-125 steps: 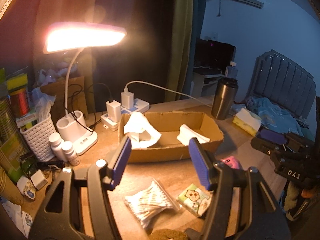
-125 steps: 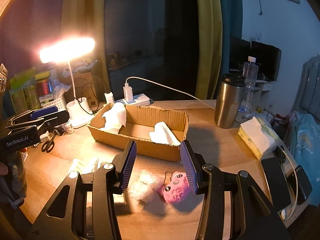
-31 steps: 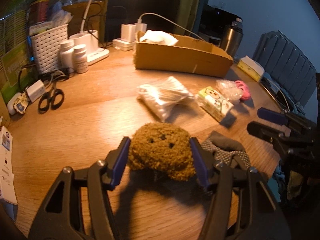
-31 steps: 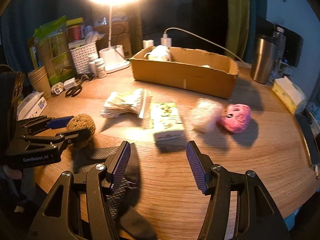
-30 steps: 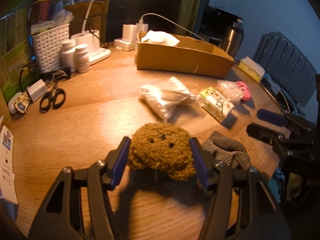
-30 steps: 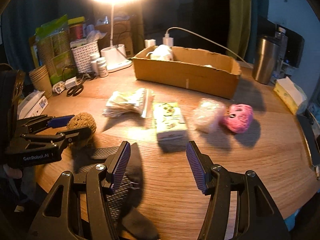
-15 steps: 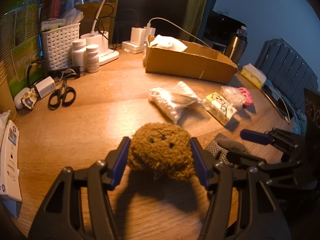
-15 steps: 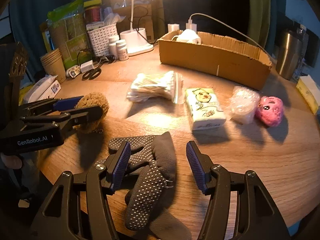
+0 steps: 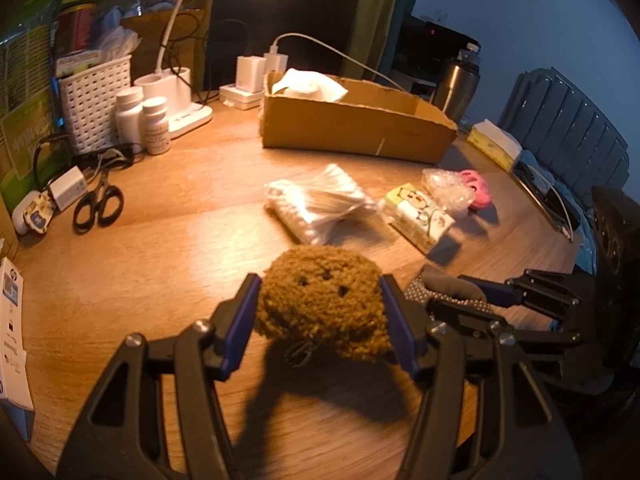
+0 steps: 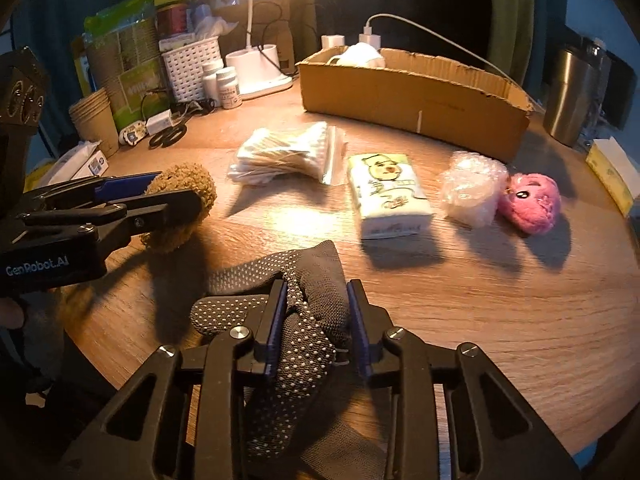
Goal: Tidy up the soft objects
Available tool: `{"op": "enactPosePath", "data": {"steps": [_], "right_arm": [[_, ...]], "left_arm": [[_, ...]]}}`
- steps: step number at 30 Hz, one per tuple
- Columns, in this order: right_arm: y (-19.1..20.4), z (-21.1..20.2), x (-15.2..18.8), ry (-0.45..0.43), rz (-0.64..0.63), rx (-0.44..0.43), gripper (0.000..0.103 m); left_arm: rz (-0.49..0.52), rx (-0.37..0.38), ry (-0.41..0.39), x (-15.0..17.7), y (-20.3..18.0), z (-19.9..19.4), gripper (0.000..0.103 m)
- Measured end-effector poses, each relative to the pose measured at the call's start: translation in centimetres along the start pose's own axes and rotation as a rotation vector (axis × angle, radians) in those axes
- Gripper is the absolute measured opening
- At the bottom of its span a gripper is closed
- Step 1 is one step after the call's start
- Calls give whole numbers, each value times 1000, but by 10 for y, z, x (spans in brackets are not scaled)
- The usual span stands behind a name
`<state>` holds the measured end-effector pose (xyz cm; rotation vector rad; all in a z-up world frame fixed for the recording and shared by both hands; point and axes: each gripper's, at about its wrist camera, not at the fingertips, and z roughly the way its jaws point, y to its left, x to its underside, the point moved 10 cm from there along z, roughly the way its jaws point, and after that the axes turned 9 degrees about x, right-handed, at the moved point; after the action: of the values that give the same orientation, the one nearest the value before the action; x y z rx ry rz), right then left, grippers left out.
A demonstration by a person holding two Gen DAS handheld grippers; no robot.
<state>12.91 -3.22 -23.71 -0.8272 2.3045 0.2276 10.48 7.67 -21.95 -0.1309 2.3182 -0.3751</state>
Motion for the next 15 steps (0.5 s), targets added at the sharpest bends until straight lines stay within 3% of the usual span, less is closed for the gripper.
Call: {"op": "enactPosePath", "data": {"steps": [15], "right_arm": [[-47,-29,-14,-81,65,58,31]], "left_arm": [[69,41,-26,-24,-42,4,61]]}}
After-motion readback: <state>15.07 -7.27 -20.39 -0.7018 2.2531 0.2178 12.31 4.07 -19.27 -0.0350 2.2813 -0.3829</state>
